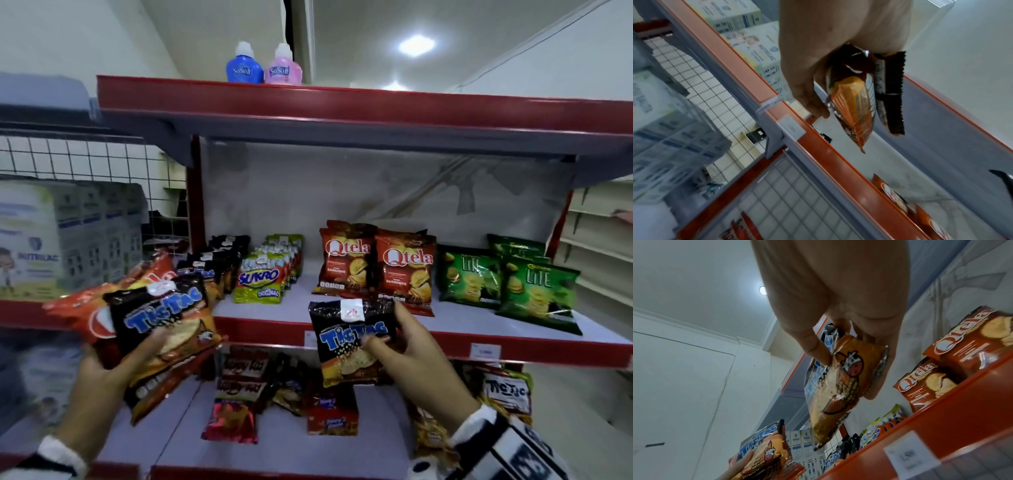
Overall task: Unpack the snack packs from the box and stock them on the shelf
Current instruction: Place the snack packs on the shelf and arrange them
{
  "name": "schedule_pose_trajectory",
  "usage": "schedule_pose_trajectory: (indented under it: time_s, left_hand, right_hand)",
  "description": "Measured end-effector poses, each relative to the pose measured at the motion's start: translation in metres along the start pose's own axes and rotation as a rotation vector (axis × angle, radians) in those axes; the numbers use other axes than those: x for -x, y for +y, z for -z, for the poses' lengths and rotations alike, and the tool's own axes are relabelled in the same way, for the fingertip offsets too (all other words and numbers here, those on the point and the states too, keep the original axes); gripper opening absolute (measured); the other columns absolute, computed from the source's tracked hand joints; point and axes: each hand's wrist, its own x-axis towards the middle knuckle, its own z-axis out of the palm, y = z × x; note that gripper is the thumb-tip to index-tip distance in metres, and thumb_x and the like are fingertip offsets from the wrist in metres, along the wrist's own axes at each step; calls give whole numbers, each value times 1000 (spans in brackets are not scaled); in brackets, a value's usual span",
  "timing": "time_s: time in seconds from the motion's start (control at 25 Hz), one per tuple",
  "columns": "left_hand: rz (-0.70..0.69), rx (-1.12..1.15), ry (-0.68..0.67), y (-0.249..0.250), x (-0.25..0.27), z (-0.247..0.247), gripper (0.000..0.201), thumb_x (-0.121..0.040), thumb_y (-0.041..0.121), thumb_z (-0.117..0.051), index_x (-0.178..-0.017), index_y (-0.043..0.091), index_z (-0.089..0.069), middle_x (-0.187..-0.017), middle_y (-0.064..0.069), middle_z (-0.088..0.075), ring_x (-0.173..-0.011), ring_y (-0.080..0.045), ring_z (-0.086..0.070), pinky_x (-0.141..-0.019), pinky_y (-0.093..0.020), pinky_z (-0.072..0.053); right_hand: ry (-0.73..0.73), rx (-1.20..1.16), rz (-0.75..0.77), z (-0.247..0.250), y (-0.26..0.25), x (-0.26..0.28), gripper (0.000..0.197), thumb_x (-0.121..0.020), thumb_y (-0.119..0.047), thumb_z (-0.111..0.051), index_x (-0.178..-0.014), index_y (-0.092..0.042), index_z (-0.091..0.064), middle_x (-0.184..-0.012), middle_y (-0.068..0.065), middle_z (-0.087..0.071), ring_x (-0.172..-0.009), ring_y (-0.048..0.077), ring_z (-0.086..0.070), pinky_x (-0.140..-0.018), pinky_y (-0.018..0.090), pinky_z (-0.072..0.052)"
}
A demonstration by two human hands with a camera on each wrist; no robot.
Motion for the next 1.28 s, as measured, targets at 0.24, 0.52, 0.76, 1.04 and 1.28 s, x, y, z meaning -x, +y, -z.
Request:
schedule_pose_trajectory:
  time_s: [0.24,0.52,0.76,1.04,1.28]
  left_hand:
    - [-176,-35,23,16,-101,65,60,-68,40,-76,-124,27,-59,-111,1,-71,-96,-18,-70,-74,-35,-60]
    - [-218,-258,-87,10,-184,87,88,-57,56,-78,-132,18,-49,-118,-2,-65,-108,-22,-61,-101,-42,-44]
    - [-71,-194,-87,-1,-213,82,88,-54,70,-75,-127,28,-48,-112,12,-63,-111,-22,-58,-93,-36,-44]
    - [-57,-172,-152,-15,-225,94,105,-38,82,-71,-128,33,-49,-114,14,-64,-111,-16,-59,-98,-39,-43]
    - [-105,-154,-117,-15,-219,94,83,-59,69,-67,-130,32,-46,-103,23,-60,-95,3,-57,-80,-21,-42]
  right_hand:
    - [75,-59,-57,-89,-25,-70,45,-87,-20,-66,-127,-28,-47,-123,-4,-61,-101,7,-66,-82,29,-57]
    - [305,-42,-125,-198,-18,-146,40,-86,-24,-68,-121,-12,-52,-124,1,-61,-115,18,-57,-102,38,-45]
    - [359,-49,-216,-252,0,-188,29,-87,-13,-66,-115,-10,-56,-106,5,-65,-100,21,-61,-89,29,-47]
    - [220,308,-288,-282,15,-206,37,-83,-25,-71,-117,-15,-59,-112,1,-68,-101,17,-63,-75,17,-38]
    - [247,417,-335,-275,14,-197,52,-80,-29,-71,-120,-10,-43,-119,9,-62,-109,27,-59,-85,29,-47]
